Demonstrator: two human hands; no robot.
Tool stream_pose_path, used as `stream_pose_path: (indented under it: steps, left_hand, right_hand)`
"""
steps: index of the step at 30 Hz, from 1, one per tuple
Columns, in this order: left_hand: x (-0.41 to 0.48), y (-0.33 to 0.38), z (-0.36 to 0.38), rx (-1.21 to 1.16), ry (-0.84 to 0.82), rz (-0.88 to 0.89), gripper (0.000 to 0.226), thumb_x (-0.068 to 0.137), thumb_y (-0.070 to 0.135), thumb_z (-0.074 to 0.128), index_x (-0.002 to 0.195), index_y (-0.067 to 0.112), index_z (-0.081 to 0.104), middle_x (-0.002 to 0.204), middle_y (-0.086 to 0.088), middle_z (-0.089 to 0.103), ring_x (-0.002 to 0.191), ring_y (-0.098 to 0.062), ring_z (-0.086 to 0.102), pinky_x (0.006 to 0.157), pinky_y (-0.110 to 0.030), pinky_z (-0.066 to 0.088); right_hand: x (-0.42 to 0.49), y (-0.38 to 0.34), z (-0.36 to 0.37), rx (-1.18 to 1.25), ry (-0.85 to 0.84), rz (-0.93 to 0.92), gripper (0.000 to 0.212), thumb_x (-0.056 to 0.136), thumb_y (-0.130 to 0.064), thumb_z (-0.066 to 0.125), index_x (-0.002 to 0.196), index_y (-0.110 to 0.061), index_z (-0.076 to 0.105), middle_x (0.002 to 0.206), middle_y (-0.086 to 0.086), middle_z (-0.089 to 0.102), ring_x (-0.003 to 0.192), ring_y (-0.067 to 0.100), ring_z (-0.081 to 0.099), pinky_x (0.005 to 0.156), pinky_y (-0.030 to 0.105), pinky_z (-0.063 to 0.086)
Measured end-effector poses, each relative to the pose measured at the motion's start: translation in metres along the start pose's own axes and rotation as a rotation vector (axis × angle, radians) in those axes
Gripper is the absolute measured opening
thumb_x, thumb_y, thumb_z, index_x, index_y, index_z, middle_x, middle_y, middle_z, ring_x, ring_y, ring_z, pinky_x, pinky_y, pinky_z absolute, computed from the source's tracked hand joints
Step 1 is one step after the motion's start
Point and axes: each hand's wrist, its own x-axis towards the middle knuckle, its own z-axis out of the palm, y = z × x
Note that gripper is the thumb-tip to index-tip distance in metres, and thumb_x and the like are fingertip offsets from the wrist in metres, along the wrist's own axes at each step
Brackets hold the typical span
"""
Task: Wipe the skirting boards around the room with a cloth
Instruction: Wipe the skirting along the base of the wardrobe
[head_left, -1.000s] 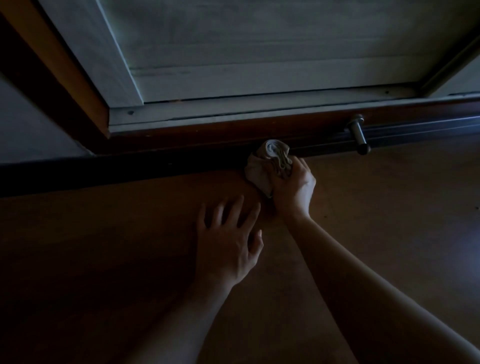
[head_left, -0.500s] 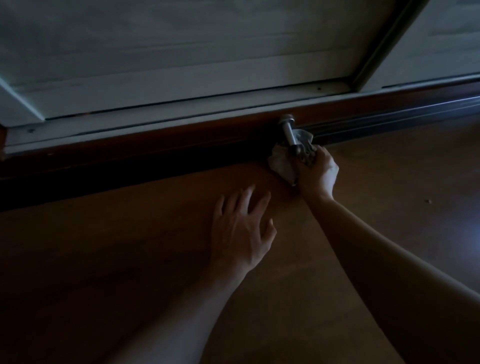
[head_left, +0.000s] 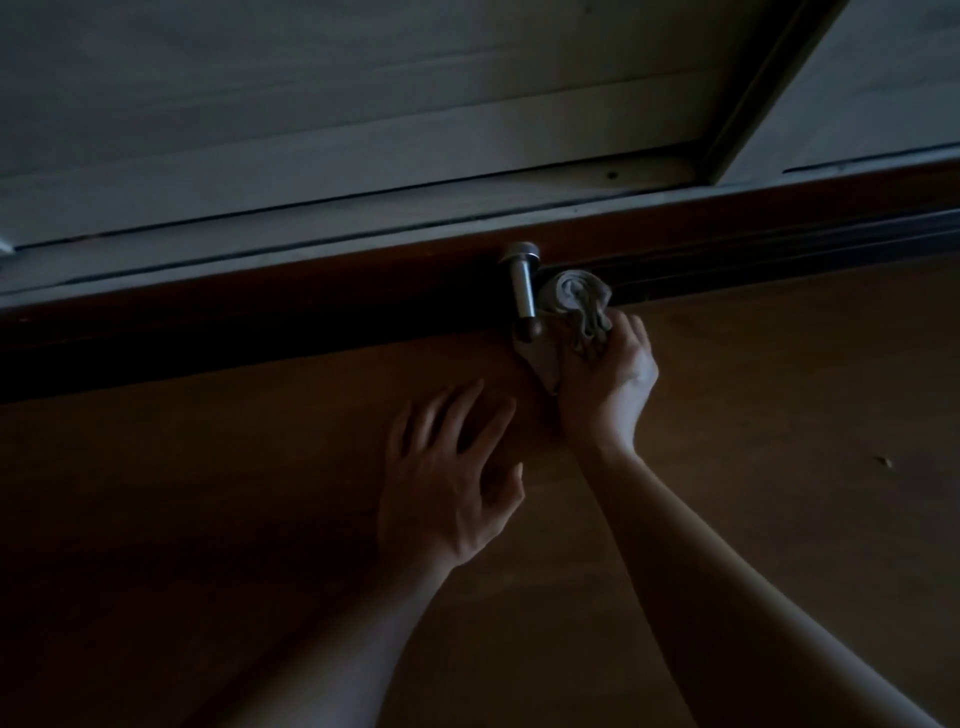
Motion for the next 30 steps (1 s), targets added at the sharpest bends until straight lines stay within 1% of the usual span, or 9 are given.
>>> stream_pose_path:
  steps: [2,5,7,10,14,20,23,28,30]
  left_hand:
    - [0.0,0.002,-0.001,0.009,0.016,-0.008,0.059,0.089,0.06,0.046,0.145,0.04,0.048,0.158,0.003,0.038,0.143,-0.025,0.036,0.117,-0.055,0.025]
    - [0.002,0.003,-0.002,0.014,0.002,-0.032,0.06,0.087,0.06,0.045,0.144,0.042,0.048,0.156,0.002,0.04,0.141,-0.027,0.037,0.115,-0.056,0.026]
    - [0.001,0.004,-0.003,0.029,-0.021,-0.028,0.061,0.087,0.06,0.042,0.145,0.042,0.046,0.157,0.002,0.037,0.141,-0.028,0.034,0.115,-0.057,0.024]
    - [0.002,0.004,-0.002,0.015,0.007,-0.029,0.061,0.086,0.059,0.043,0.144,0.041,0.049,0.156,0.002,0.039,0.14,-0.028,0.036,0.115,-0.056,0.024]
    - [0.003,0.004,-0.005,0.014,-0.007,-0.033,0.061,0.086,0.059,0.043,0.144,0.04,0.05,0.156,0.002,0.04,0.14,-0.026,0.036,0.116,-0.057,0.024]
    - [0.003,0.003,-0.007,0.001,-0.031,-0.033,0.06,0.087,0.061,0.043,0.144,0.042,0.048,0.158,0.004,0.038,0.144,-0.023,0.033,0.118,-0.054,0.023]
    - [0.003,0.003,-0.007,0.005,-0.02,-0.017,0.059,0.087,0.059,0.043,0.143,0.042,0.051,0.156,0.003,0.041,0.142,-0.024,0.037,0.117,-0.055,0.025]
    - [0.002,0.002,-0.005,-0.002,0.007,-0.016,0.059,0.087,0.059,0.042,0.143,0.042,0.05,0.156,0.004,0.041,0.14,-0.024,0.04,0.116,-0.056,0.027]
    - [0.003,0.001,-0.005,0.005,0.006,-0.007,0.06,0.088,0.06,0.042,0.144,0.042,0.048,0.157,0.004,0.04,0.141,-0.025,0.039,0.117,-0.056,0.026]
  right_hand:
    - [-0.004,-0.004,0.001,0.027,-0.058,-0.007,0.011,0.087,-0.012,0.066,0.093,-0.004,0.064,0.09,-0.002,0.055,0.071,0.006,0.047,0.068,0.019,0.038]
    - [0.002,-0.003,-0.009,0.051,-0.024,0.087,0.012,0.09,-0.017,0.062,0.094,-0.005,0.062,0.093,0.004,0.059,0.089,0.023,0.059,0.086,0.047,0.048]
    - [0.005,-0.002,-0.013,0.048,0.01,0.109,0.01,0.091,-0.016,0.061,0.093,-0.007,0.061,0.093,0.002,0.059,0.092,0.024,0.059,0.087,0.053,0.048]
    - [0.001,-0.004,-0.01,0.039,-0.051,0.013,0.012,0.088,-0.014,0.061,0.097,-0.007,0.063,0.094,-0.001,0.058,0.085,0.017,0.057,0.08,0.045,0.051]
    - [0.007,0.0,-0.012,-0.004,-0.025,0.001,0.017,0.087,-0.012,0.064,0.102,-0.005,0.065,0.098,0.005,0.062,0.088,0.021,0.059,0.079,0.039,0.048]
    - [0.01,0.006,-0.011,0.0,0.15,0.181,0.013,0.09,-0.013,0.064,0.101,-0.007,0.065,0.098,-0.002,0.059,0.086,0.011,0.054,0.079,0.027,0.045]
    - [0.004,-0.003,-0.004,0.039,0.154,0.233,0.013,0.092,-0.015,0.06,0.101,-0.007,0.065,0.098,-0.005,0.056,0.086,0.008,0.051,0.079,0.022,0.041]
    - [0.009,0.002,-0.02,-0.015,-0.021,0.058,0.015,0.091,-0.015,0.063,0.104,-0.009,0.064,0.101,-0.003,0.058,0.093,0.017,0.056,0.082,0.032,0.044]
    - [0.015,0.005,-0.027,-0.051,-0.021,0.061,0.015,0.09,-0.018,0.065,0.104,-0.01,0.065,0.102,-0.001,0.06,0.095,0.018,0.057,0.083,0.034,0.045]
